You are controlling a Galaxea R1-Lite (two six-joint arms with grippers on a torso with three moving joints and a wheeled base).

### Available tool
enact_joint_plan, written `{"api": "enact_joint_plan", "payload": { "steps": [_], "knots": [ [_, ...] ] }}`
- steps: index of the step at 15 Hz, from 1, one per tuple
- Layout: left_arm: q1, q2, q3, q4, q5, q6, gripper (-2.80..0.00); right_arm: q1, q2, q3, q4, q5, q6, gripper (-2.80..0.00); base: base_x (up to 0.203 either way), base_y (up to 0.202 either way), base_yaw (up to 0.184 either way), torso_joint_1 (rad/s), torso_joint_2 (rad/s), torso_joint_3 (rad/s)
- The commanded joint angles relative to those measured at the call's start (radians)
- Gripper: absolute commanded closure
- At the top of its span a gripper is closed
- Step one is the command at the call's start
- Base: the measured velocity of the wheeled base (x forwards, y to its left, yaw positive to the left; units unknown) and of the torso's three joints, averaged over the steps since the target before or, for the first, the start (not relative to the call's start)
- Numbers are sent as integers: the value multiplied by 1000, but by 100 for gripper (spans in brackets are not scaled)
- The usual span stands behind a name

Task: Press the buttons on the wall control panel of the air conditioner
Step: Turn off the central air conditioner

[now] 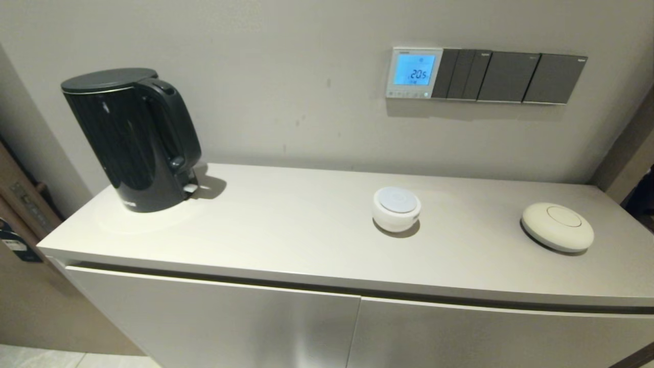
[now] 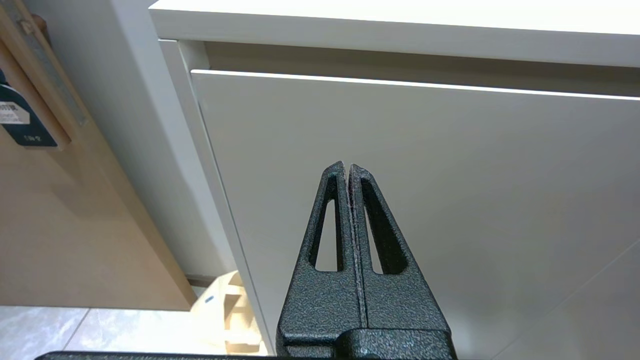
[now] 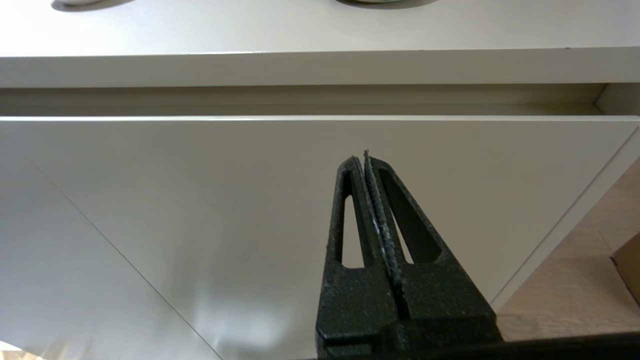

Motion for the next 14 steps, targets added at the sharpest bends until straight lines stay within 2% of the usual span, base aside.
{"api": "enact_joint_plan", "payload": {
  "steps": [1,5,14],
  "knots": [
    [1,0,0,0,0,0,0,0,-2,1,1,0,9,0,0,0,0,0,0,0],
    [1,0,0,0,0,0,0,0,-2,-1,1,0,46,0,0,0,0,0,0,0],
    [0,0,0,0,0,0,0,0,-2,-1,-1,-2,60,0,0,0,0,0,0,0]
  ]
}}
